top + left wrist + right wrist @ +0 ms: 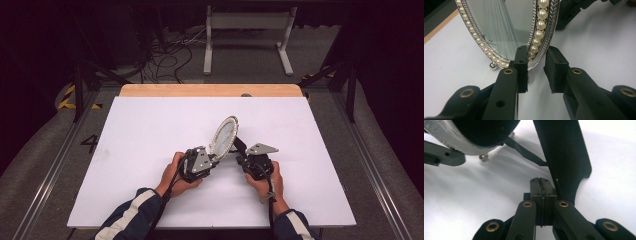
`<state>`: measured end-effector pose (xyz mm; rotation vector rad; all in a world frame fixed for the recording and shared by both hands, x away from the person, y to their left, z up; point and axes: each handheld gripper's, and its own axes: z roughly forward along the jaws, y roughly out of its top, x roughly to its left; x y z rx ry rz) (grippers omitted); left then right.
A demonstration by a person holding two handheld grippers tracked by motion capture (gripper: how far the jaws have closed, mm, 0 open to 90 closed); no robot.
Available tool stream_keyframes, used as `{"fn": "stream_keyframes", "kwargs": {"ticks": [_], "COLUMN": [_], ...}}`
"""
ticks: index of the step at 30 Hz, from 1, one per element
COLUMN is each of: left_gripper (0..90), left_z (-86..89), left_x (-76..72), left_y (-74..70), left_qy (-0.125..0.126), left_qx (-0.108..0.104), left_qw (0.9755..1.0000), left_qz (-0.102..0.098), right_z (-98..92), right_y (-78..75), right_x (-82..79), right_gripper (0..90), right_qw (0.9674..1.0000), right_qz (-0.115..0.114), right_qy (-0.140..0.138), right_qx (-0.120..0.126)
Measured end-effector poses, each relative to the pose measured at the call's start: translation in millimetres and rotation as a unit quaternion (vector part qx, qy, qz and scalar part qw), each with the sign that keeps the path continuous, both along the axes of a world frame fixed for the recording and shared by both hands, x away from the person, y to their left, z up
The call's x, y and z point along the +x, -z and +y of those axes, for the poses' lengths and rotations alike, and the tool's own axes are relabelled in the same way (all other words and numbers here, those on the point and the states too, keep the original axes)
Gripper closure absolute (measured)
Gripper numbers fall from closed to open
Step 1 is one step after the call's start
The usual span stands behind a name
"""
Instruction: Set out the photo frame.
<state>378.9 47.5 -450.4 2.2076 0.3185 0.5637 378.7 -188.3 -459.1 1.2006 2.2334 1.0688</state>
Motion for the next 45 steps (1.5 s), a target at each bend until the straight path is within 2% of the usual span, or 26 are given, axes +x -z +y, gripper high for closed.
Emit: {"fn": "stream_keyframes", "kwargs": {"ticks": [2, 5, 9, 12, 14, 16, 19, 23, 25, 29, 33, 39, 43, 45], "left_gripper": [75.3, 76.7, 76.5, 77.6, 78.8, 77.8, 77.4, 76.6, 75.9, 75.8, 73.3, 69.5, 65.6, 62.8], "left_z": [-0.2, -0.7, 0.3, 0.4, 1.3, 3.3, 5.6, 10.1, 15.1, 31.0, 46.2, 66.5, 82.0, 87.9], "left_x": [0.6, 0.4, 0.4, 0.3, 0.0, 0.5, -1.2, -3.0, -2.7, 0.2, 2.8, 0.1, -3.7, -5.9], "left_y": [0.0, 0.0, 0.2, -0.5, -2.9, -4.9, -7.1, -12.4, -16.7, -27.2, -31.9, -33.5, -29.4, -27.2], "left_qy": [0.003, 0.003, 0.002, 0.008, 0.011, 0.017, 0.022, 0.025, 0.023, 0.006, -0.011, -0.028, -0.036, -0.040], "left_qx": [-0.002, -0.004, -0.007, -0.008, -0.007, -0.014, -0.014, -0.017, -0.019, -0.037, -0.045, -0.050, -0.048, -0.041], "left_qw": [1.0000, 1.0000, 0.9999, 0.9999, 0.9999, 0.9997, 0.9996, 0.9995, 0.9995, 0.9993, 0.9989, 0.9983, 0.9979, 0.9981], "left_qz": [0.002, 0.004, 0.011, 0.009, 0.005, 0.009, 0.013, 0.008, 0.004, -0.002, 0.003, 0.010, 0.023, 0.022], "right_z": [-1.8, -6.2, -5.9, -6.6, -7.4, -7.8, -7.6, -7.6, -6.7, -4.3, -0.1, 13.0, 25.1, 28.2], "right_y": [0.1, 0.6, 0.5, 0.2, 0.0, 0.1, 0.1, -0.6, -1.5, -3.1, -4.4, -1.3, 0.7, 0.1], "right_x": [-0.2, 2.2, 2.8, 3.3, 3.5, 3.7, 3.3, 2.1, 0.9, -2.4, -5.8, -14.0, -20.4, -22.7], "right_gripper": [90.0, 90.0, 90.0, 90.0, 90.0, 90.0, 90.0, 89.9, 89.1, 86.5, 83.3, 73.1, 63.5, 59.9], "right_qw": [0.9999, 0.9999, 0.9999, 0.9999, 0.9998, 0.9998, 0.9997, 0.9997, 0.9998, 0.9997, 0.9995, 0.9995, 0.9992, 0.9991], "right_qz": [-0.007, -0.003, -0.003, -0.005, -0.008, -0.008, -0.008, -0.010, -0.015, -0.025, -0.031, -0.029, -0.030, -0.034], "right_qy": [0.011, 0.011, 0.012, 0.014, 0.018, 0.019, 0.020, 0.018, 0.016, 0.009, 0.003, -0.010, -0.026, -0.024], "right_qx": [0.000, 0.007, 0.005, 0.002, 0.003, 0.006, 0.007, 0.010, 0.005, 0.001, -0.004, -0.003, -0.005, 0.001]}}
